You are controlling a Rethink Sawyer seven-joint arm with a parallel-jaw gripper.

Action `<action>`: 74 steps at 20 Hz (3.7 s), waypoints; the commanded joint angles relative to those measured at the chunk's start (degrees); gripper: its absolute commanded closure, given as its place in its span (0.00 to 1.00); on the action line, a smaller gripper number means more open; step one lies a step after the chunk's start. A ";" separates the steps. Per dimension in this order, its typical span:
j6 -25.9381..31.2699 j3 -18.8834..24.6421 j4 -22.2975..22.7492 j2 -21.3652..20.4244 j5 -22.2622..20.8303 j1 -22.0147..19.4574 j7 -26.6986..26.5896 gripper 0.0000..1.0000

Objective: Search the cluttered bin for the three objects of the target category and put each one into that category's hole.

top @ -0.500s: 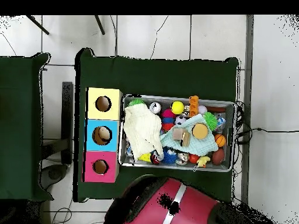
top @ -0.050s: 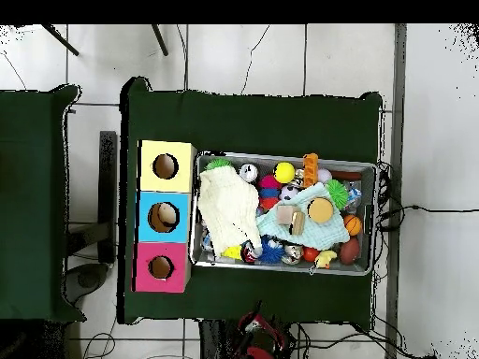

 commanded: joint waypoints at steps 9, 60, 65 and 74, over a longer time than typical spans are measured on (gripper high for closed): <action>41.69 6.88 -5.73 -21.45 -11.52 2.54 -0.17 0.00; 52.95 14.60 -27.97 -7.96 -17.94 -2.80 -3.62 0.00; 53.82 14.98 -30.53 -6.36 -18.50 -2.64 -3.28 0.00; 55.45 14.94 -35.02 -3.77 -19.44 -2.10 -3.24 0.00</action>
